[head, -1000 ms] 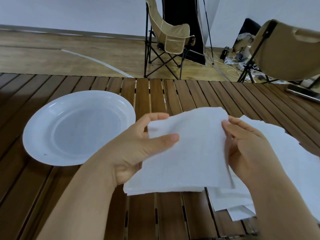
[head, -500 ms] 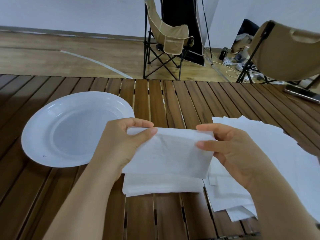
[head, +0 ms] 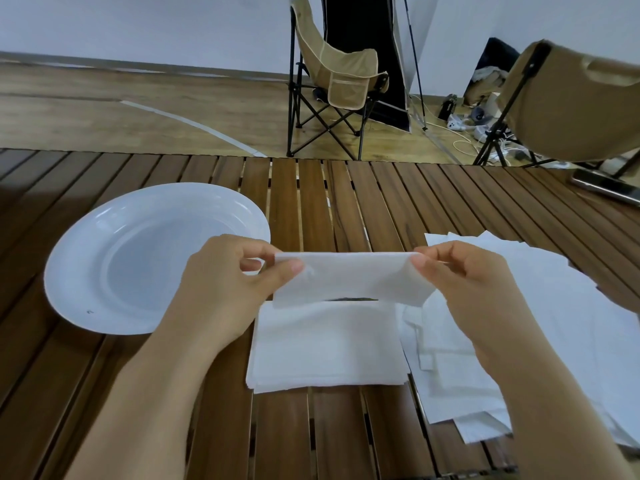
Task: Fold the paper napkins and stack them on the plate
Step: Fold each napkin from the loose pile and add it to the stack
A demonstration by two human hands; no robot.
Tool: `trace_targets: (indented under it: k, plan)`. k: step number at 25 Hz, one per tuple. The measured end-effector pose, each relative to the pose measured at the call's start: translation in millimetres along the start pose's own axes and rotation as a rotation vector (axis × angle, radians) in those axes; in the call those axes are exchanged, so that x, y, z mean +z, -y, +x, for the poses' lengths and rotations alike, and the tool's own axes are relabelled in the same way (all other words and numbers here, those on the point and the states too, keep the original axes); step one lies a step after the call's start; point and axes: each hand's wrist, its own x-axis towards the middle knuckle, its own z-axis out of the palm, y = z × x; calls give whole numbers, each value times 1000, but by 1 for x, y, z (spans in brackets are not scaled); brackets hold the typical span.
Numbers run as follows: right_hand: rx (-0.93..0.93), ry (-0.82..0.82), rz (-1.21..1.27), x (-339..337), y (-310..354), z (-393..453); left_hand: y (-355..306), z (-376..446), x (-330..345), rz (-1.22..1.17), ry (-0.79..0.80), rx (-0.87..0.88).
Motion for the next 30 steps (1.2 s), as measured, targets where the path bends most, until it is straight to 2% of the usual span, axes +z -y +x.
trace_targets:
  k: [2, 4, 7, 11, 14, 17, 20, 23, 25, 30]
  plan:
    - [57, -12, 26, 2, -4, 2, 0, 1, -1, -16, -4, -36]
    - [179, 16, 56, 7, -11, 3, 4, 3, 1, 77, 5, -76]
    - [321, 116, -33, 19, -26, 3, 17, 5, 8, 174, 64, -250]
    - [252, 126, -238, 32, -36, 1, 26, 5, 16, 193, 195, -384]
    - [167, 110, -312, 38, -34, 1, 28, 5, 18, 237, 219, -434]
    - [74, 14, -419, 27, -28, 3, 27, 5, 15, 282, 242, -505]
    - [155, -58, -606, 3, -30, 4, 20, 1, 12, 445, 281, -470]
    - [406, 163, -900, -7, -37, -3, 14, -2, 11, 477, 316, -430]
    - [471, 278, -927, -6, -37, -9, 12, -2, 13, 486, 345, -417]
    - [445, 275, -872, -7, -33, -8, 12, -3, 13, 442, 279, -348]
